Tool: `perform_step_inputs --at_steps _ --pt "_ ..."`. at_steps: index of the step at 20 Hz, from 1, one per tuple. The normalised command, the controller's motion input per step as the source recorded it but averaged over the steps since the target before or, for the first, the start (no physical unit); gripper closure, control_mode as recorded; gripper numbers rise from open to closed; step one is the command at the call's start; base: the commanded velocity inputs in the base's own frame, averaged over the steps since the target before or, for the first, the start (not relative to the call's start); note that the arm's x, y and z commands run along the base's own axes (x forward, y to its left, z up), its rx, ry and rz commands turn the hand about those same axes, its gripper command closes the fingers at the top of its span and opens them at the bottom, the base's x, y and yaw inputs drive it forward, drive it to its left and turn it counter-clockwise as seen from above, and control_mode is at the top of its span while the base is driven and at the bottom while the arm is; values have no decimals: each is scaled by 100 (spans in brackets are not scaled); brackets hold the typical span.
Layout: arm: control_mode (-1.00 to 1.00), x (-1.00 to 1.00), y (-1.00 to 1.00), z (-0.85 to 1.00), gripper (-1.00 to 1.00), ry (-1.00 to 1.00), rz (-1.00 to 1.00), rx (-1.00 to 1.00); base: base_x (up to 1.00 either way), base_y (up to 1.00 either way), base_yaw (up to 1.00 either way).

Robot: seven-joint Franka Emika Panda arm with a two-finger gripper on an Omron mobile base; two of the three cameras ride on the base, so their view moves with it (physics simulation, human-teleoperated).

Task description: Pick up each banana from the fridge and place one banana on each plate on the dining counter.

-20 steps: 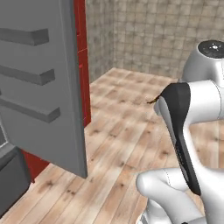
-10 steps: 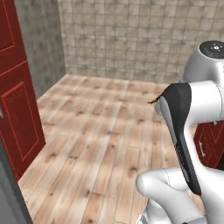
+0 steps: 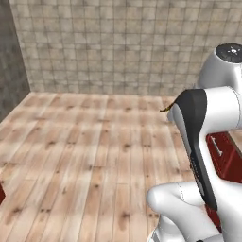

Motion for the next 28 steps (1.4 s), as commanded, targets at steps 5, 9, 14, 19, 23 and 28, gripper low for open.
perform_step_inputs --at_steps 5,9,14,19,23,28 --pt "100 0 0 0 100 0 0 0 100 0 -22" --pt "100 0 0 0 100 0 0 0 100 -1 -18" --pt "100 0 0 0 100 0 0 0 100 0 -18" --pt "100 0 0 0 100 0 0 0 100 0 -21" --pt "100 0 0 0 100 0 0 0 100 -2 -18" --pt "100 0 0 0 100 0 0 0 100 -5 -17"
